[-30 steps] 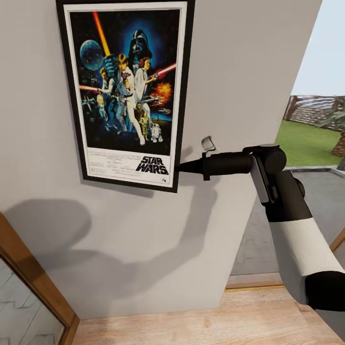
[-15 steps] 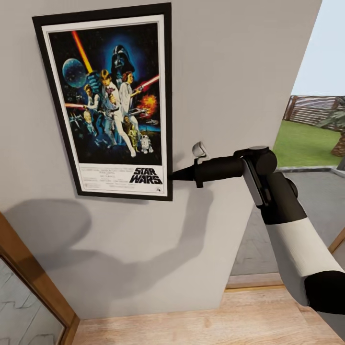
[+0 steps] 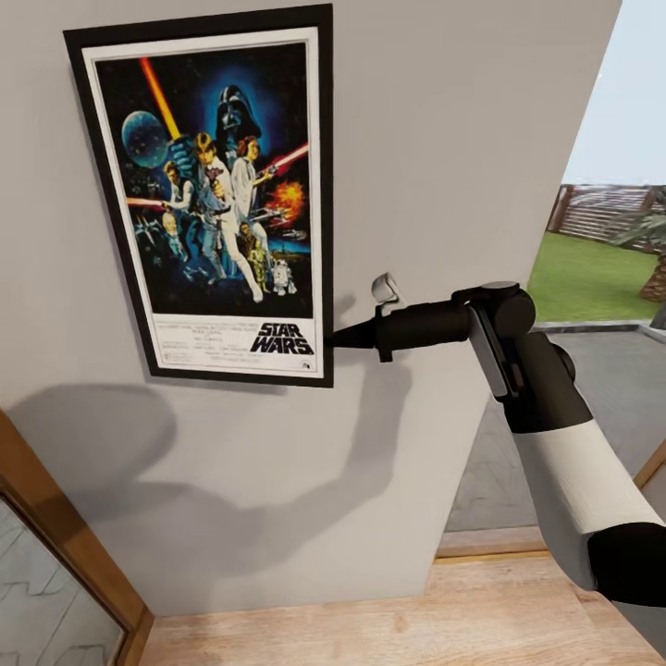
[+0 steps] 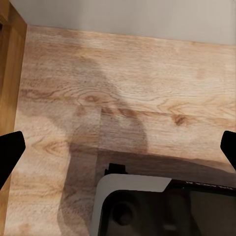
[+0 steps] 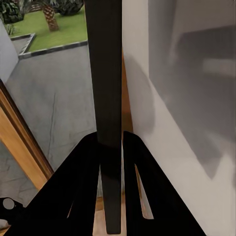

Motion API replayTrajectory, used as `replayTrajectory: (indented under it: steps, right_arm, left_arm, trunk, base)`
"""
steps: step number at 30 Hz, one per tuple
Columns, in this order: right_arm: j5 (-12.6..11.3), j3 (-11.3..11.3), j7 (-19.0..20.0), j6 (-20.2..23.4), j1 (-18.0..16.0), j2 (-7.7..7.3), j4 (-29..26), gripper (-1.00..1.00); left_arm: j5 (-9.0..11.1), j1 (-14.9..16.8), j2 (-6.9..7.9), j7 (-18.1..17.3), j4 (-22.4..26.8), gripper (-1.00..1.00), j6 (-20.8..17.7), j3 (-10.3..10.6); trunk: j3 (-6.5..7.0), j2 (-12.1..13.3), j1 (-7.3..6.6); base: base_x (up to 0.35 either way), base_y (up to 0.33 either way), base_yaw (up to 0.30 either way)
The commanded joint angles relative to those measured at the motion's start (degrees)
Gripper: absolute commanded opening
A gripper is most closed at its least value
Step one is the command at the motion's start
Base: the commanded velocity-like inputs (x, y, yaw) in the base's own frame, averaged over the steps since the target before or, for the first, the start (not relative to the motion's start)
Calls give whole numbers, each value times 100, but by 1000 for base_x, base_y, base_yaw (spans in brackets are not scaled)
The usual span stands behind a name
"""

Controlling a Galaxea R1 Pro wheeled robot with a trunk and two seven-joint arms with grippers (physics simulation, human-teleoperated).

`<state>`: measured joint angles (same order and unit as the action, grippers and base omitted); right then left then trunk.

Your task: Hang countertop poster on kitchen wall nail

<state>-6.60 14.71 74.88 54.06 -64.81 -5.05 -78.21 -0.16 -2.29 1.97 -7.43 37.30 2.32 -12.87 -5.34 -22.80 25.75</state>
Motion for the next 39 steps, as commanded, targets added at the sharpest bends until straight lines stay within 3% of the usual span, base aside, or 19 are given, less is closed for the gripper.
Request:
replayTrajectory:
  steps: [1,39]
  right_arm:
    - [-43,5,-15,50,-6,-5,0,-100]
    - [-38,-92,-27,146,-24,29,0,-100]
  left_arm:
    - [-2,1,-3,-40,6,100,6,-22]
    - [-2,1,-3,-40,6,100,6,-22]
  trunk:
    - [-11,-12,4]
    - [-11,-12,4]
  base:
    - [0,0,0]
    - [0,0,0]
